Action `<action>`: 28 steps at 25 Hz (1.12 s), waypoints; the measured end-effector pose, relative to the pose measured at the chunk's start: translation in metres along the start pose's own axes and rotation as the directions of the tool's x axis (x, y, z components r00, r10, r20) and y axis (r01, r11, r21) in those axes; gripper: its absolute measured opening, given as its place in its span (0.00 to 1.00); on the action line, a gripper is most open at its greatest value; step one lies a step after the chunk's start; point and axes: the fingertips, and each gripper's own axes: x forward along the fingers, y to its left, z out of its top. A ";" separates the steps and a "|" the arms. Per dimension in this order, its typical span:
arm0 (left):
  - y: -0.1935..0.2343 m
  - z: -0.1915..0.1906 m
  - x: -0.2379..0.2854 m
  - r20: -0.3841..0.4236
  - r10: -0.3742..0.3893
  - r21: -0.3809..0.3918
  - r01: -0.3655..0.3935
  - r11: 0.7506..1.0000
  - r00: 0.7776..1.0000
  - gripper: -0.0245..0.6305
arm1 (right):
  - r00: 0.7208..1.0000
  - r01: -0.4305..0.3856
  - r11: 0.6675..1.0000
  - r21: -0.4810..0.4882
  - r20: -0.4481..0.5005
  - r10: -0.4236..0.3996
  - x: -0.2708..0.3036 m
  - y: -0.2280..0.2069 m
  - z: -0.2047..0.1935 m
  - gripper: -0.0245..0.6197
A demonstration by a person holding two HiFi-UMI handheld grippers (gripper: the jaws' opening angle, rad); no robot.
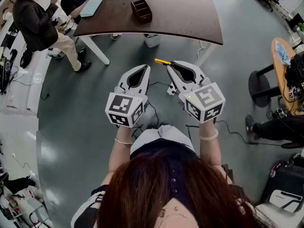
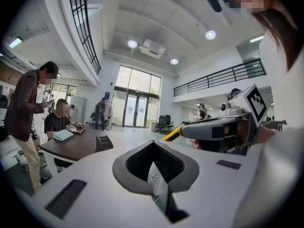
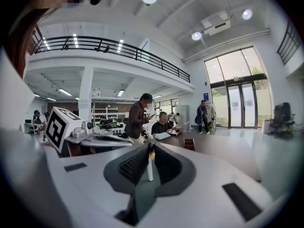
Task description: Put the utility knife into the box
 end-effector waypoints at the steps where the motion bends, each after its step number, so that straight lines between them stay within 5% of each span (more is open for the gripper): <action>1: 0.000 0.000 0.000 0.000 -0.001 0.000 0.001 1.000 1.000 0.03 | 1.000 0.001 1.000 0.001 0.000 -0.001 0.000 0.000 0.000 0.11; 17: 0.001 0.000 0.036 -0.013 0.002 0.009 -0.002 1.000 1.000 0.03 | 0.999 -0.020 0.999 0.030 0.048 0.019 0.006 -0.034 0.003 0.11; 28: 0.045 0.010 0.083 -0.004 0.055 -0.029 -0.055 0.998 0.998 0.03 | 0.998 -0.035 0.998 0.048 0.061 0.032 0.056 -0.081 0.009 0.11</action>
